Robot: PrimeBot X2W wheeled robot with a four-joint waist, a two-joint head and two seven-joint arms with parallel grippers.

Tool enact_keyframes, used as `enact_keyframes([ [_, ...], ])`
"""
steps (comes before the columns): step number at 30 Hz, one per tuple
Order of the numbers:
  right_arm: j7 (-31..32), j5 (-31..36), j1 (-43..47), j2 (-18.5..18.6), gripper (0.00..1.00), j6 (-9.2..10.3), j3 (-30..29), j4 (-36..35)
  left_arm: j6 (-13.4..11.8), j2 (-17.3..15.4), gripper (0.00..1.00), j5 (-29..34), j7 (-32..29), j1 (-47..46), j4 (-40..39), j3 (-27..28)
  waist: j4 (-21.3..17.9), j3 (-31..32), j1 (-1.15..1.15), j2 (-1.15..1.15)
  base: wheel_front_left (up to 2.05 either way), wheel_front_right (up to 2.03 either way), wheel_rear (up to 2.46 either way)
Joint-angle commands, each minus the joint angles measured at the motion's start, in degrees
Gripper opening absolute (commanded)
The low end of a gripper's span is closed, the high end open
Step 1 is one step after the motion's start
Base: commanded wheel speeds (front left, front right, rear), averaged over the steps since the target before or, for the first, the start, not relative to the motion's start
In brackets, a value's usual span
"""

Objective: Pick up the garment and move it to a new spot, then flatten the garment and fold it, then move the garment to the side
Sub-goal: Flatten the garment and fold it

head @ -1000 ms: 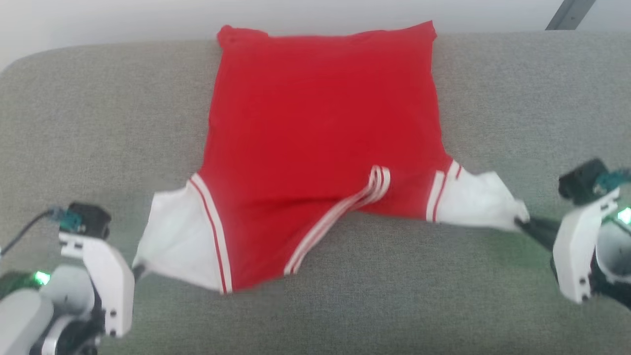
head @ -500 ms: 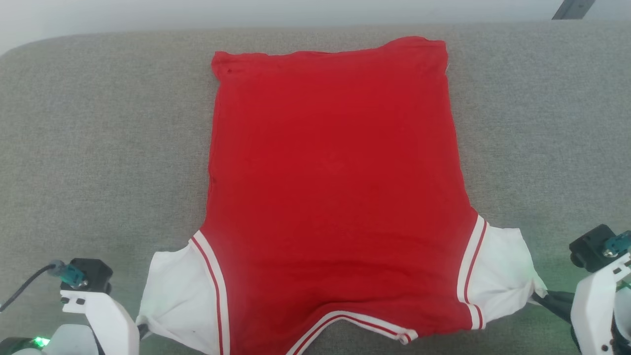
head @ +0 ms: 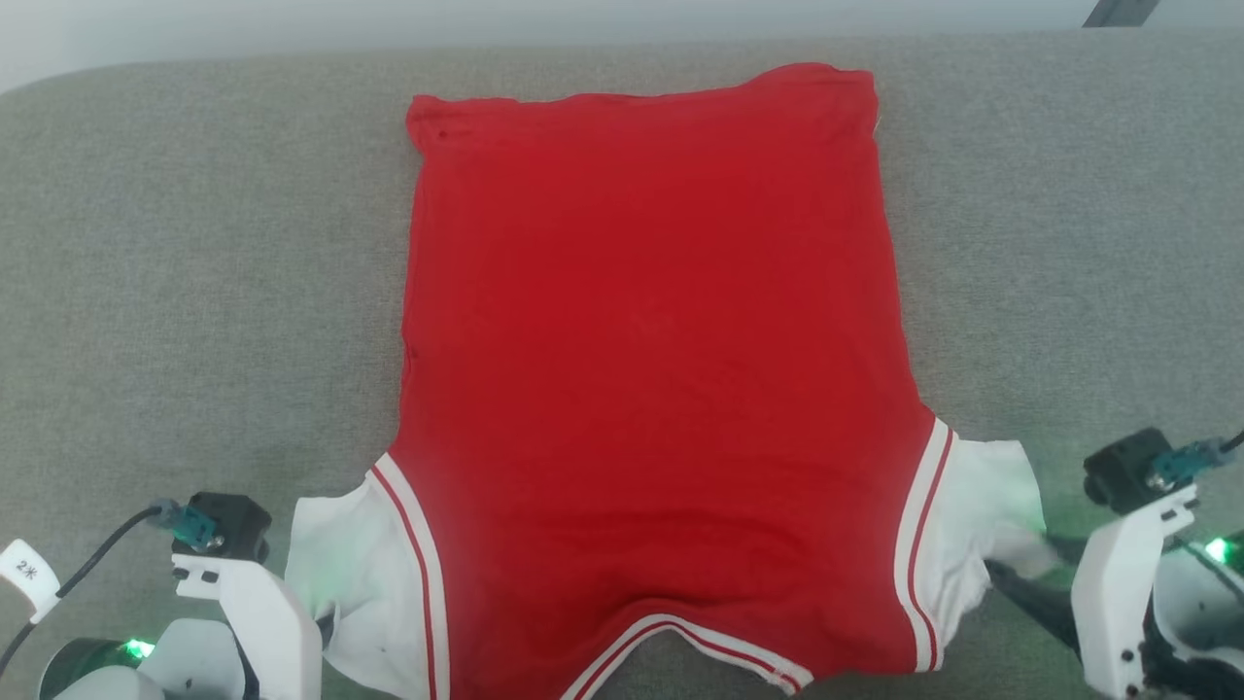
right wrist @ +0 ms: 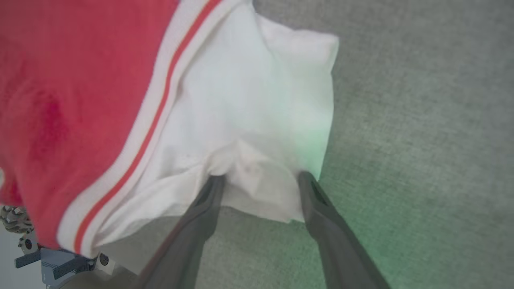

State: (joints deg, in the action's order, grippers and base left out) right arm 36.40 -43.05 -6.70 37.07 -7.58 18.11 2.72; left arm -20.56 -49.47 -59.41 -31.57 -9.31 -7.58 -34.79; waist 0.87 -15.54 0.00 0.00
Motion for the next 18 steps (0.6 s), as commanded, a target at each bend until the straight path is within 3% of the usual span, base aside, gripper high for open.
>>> enact_keyframes([
  [1,0.6,0.8,-0.5,-0.7,1.00,0.16,-0.7,0.5,0.3,0.4,0.00,0.8,0.4,-0.8,0.3,-0.1,0.1,-0.2,0.00,0.00,0.00,0.00,0.00],
  [6,-1.6,3.3,-3.1,-2.3,1.00,0.12,-6.7,-4.5,1.0,1.3,0.00,1.5,0.9,-2.3,0.5,-0.4,0.5,-1.3,0.00,0.00,0.00,0.00,0.00],
  [12,-4.6,9.4,-10.3,-7.1,1.00,0.09,-13.3,-6.6,2.1,3.0,0.00,2.0,0.9,-4.7,1.0,-1.2,1.8,-3.3,0.00,0.00,0.00,0.00,0.00],
  [16,-6.4,12.5,-18.7,-9.5,1.00,0.09,-14.6,-2.9,3.1,4.4,0.00,2.9,0.7,-7.1,1.6,-1.8,3.5,-5.4,0.00,0.00,0.00,0.00,0.00],
  [18,-6.6,14.2,-26.0,-9.9,1.00,0.09,-15.3,2.2,4.0,5.8,0.00,3.6,0.7,-9.5,2.1,-2.3,5.6,-7.2,0.00,0.00,0.00,0.00,0.00],
])
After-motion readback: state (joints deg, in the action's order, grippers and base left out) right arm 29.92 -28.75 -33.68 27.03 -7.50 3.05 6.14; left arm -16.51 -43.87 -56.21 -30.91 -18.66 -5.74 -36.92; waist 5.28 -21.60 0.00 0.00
